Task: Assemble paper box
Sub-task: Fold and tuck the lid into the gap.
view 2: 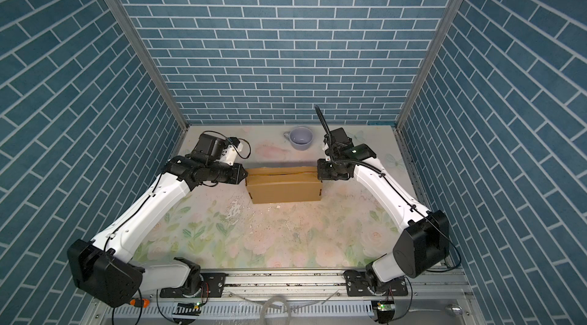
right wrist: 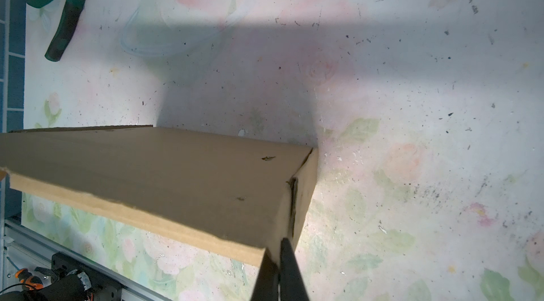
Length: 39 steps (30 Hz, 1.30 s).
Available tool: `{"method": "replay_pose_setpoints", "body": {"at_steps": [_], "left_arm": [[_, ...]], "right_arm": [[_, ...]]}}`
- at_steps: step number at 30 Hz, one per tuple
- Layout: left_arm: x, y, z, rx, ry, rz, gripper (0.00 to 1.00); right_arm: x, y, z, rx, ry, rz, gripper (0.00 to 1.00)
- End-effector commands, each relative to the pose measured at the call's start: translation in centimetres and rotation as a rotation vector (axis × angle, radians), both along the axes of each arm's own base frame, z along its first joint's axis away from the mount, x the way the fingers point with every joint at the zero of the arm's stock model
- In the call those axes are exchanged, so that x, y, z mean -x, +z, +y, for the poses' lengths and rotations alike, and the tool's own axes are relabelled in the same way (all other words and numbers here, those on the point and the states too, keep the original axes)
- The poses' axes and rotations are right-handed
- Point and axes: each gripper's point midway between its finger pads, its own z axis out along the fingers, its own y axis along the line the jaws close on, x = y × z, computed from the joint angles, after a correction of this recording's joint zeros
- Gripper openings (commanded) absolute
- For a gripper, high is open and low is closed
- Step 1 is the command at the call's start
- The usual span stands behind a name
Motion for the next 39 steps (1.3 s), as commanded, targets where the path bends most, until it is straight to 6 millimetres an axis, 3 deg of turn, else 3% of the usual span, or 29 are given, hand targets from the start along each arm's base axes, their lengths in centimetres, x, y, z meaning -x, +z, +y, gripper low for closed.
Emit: {"method": "replay_pose_setpoints", "body": {"at_steps": [1, 6, 17, 26, 36, 39], "left_arm": [[-0.6, -0.7, 0.1, -0.022, 0.001, 0.009, 0.18], [-0.9, -1.2, 0.3, -0.048, -0.005, 0.011, 0.18], [-1.1, -2.3, 0.9, -0.089, -0.001, 0.02, 0.0], [-1.0, -2.8, 0.5, -0.029, 0.058, 0.048, 0.0], [-1.4, -2.5, 3.0, -0.067, 0.23, 0.008, 0.0], [-1.4, -2.8, 2.5, -0.012, 0.265, 0.018, 0.0]], "right_arm": [[0.9, -2.0, -0.3, 0.039, -0.015, 0.068, 0.0], [0.9, -2.1, -0.3, 0.038, -0.015, 0.07, 0.0], [0.9, -2.4, -0.2, 0.037, -0.015, 0.077, 0.0], [0.9, -2.1, 0.0, 0.011, -0.042, 0.078, 0.0], [1.0, -2.8, -0.1, 0.016, -0.05, 0.089, 0.0], [1.0, -2.8, 0.0, 0.01, -0.049, 0.09, 0.0]]}}
